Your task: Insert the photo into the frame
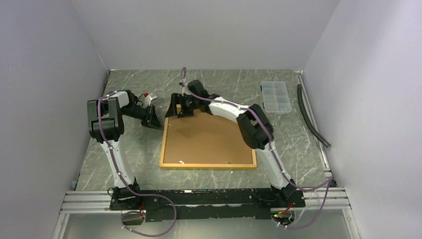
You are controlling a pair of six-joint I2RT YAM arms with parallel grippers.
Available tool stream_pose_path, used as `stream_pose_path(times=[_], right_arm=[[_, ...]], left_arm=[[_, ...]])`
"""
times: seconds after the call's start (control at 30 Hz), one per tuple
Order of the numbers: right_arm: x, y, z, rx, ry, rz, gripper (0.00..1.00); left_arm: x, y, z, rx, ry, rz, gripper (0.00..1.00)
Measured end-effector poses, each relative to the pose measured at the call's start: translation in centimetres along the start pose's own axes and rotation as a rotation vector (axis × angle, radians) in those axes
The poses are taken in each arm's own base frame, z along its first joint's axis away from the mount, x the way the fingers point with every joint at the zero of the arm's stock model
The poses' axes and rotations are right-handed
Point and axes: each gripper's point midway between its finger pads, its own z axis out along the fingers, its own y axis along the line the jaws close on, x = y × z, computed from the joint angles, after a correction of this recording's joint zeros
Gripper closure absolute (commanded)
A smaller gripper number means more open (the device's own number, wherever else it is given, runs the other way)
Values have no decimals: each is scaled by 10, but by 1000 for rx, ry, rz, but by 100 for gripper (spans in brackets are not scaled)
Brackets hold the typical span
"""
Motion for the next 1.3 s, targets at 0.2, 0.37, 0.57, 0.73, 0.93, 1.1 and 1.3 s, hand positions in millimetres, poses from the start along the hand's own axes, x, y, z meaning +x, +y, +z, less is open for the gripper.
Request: stream_pose_path(times=[0.2,0.37,0.57,0.73,0.93,1.1,1.3], right_arm=[[-54,-16,-138,192,-248,2,2],[-64,-62,-266,453,-513,66,0],[51,-143,-316,737,-479,249,0],[101,-177,-329,829,-425,357,0],[90,-193,-325,817,-441,376,0],[70,-203,-303,760,-404,384,0],[-1,-223,-275,703,-430,355,0]], left_arm=[[-2,-3,-15,-73,-3,75,87],[14,3,-19,-181,38,152,87],[53,9,0,-272,172,227,88],[63,3,5,-319,217,326,88],[78,-3,9,-335,259,388,88],[91,-9,12,-339,305,428,89],[110,-22,24,-327,420,480,87]])
